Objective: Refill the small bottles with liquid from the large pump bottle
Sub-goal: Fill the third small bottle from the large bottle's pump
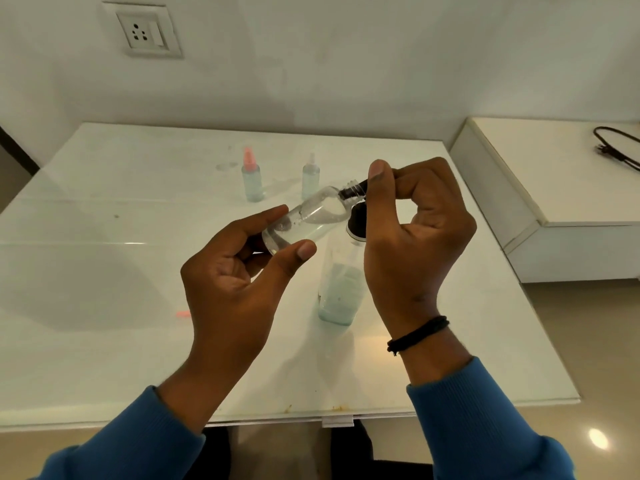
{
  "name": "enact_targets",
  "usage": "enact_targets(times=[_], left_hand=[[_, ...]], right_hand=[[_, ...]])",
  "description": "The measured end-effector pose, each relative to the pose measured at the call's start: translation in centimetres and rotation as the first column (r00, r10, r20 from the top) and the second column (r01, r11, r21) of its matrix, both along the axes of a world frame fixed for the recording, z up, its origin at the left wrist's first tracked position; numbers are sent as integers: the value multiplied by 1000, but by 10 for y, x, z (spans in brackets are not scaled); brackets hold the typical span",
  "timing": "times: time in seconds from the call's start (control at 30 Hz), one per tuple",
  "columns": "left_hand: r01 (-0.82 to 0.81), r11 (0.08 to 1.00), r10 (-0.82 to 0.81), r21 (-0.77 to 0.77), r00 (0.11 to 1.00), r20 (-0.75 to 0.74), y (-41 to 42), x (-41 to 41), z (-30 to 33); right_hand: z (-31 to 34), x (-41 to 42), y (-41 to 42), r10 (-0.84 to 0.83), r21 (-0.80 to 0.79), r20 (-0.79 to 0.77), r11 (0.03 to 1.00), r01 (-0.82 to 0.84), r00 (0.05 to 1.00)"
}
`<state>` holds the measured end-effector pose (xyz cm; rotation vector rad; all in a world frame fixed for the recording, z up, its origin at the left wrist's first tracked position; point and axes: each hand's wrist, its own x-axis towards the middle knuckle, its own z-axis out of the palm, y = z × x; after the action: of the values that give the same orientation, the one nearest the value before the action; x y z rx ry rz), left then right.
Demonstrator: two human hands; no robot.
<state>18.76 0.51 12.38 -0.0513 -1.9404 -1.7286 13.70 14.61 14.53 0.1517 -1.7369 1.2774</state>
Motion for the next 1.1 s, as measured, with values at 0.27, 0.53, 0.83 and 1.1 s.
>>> enact_targets(times=[0.27, 0.53, 0.83, 1.1], left_hand=[[2, 1000, -2, -1, 1000, -11, 0, 0, 0], [8, 1000, -8, -24, 1000, -5, 0, 1, 1], [30, 999, -30, 21, 1000, 0, -1, 1, 2], [13, 1000, -13, -7, 1000, 1, -1, 0, 2]], right_hand=[[-5, 0, -4, -16, -10, -1, 1000, 16, 1000], [0, 3, -3, -10, 16, -12, 1000, 10, 1000], [6, 2, -2, -13, 22, 11, 1000, 13, 1000], [3, 1, -3, -7, 18, 10, 1000, 7, 1000]])
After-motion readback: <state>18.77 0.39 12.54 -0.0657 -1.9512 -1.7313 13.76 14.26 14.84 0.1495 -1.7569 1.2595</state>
